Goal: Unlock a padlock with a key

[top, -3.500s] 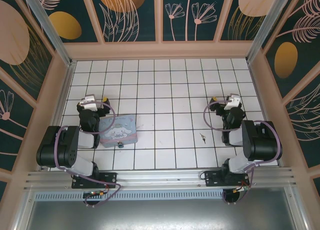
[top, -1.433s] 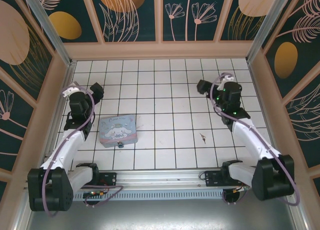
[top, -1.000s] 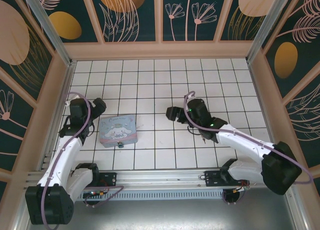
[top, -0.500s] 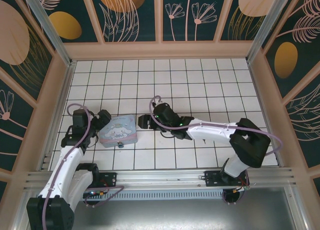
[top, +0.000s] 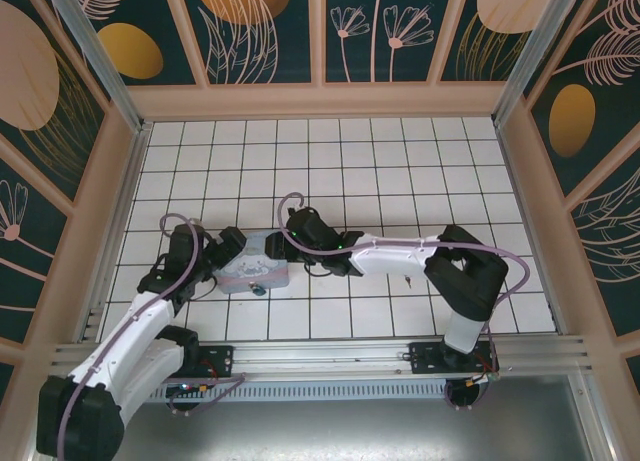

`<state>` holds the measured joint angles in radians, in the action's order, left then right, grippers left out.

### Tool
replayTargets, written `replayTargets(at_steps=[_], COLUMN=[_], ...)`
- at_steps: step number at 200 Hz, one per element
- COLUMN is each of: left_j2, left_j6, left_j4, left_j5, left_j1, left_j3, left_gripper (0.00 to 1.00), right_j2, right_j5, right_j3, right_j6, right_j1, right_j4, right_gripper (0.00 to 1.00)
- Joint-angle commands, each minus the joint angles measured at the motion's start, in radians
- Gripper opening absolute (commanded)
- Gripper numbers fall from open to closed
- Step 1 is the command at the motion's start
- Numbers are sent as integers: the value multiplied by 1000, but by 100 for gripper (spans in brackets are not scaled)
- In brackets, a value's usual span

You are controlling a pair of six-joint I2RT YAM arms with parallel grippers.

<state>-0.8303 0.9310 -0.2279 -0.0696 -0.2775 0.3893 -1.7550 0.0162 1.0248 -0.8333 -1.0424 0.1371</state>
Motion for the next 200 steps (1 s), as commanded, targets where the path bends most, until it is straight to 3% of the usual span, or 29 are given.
replayTargets(at_steps=[1,24,87,150,169,200], left_j2=[-55,-139,-422,-596,-600,-592], left_j6=[65,84,80,29,15,-28], left_j4=[114,179,348,413,414,364], left_j5=[-8,24,37,21,30,79], left_j1=[-74,-146,-253,-272,-272,-272], left_j3=[36,67,213,318,316,344], left_gripper=[99,99,99,99,99,99], right_j2=[8,57,181,245,251,328], right_j5=[15,-1,-27,-65,-70,-100], right_j3=[-13,-65,-164,-222,-222,-228], right_j6=[-29,-41,-44,-46,-45,-36], right_j1=[20,66,189,254,258,269], right_j4=[25,37,-10,-33,-40,-98], right_gripper=[46,37,37,40,45,67])
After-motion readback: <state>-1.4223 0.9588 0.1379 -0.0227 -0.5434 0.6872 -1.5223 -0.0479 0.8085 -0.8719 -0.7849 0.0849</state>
